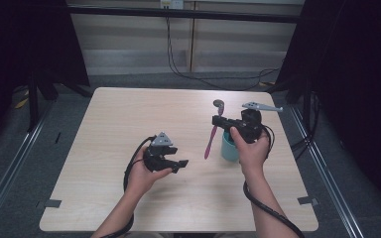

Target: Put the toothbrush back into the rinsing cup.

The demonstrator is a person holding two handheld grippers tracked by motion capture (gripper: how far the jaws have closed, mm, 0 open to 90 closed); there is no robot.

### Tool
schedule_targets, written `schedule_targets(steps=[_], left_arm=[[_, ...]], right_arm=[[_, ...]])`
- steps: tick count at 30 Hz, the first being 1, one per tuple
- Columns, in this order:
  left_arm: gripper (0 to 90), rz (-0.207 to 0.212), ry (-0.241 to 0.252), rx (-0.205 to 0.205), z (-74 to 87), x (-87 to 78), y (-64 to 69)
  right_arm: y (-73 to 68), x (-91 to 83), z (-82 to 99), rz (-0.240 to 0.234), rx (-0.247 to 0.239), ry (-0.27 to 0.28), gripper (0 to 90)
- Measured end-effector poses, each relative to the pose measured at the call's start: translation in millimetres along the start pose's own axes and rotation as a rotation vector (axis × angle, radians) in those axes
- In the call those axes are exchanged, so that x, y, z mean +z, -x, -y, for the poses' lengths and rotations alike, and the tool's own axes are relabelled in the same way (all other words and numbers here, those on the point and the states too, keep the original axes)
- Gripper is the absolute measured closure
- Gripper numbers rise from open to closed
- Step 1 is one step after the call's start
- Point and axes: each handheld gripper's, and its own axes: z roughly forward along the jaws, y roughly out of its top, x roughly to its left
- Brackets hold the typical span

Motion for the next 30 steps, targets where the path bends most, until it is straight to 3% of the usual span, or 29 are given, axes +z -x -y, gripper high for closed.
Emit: schedule_targets(steps=[4,6,10,22,30], left_arm=[[31.9,-0.002,-0.016,0.009,4.2,-3.5,-4.1],[30.8,-0.011,-0.034,0.021,8.7,-8.2,-8.3],[28.7,-0.022,-0.054,0.025,13.6,-12.5,-12.8],[25.0,-0.042,-0.076,-0.027,38.0,-22.9,-30.0],[22.1,-0.045,-0.075,-0.038,44.8,-26.7,-34.8]], right_arm=[[-0.4,-1.4,-2.4,0.004,-0.003,-0.001,84.5],[-0.3,-3.5,-4.0,-0.016,0.016,0.019,84.4],[-1.1,-4.6,-5.7,-0.008,-0.002,0.014,84.4],[-3.2,-6.3,-10.3,0.004,-0.027,0.005,84.4],[-4.0,-11.5,-17.1,0.016,-0.051,0.008,84.5]])
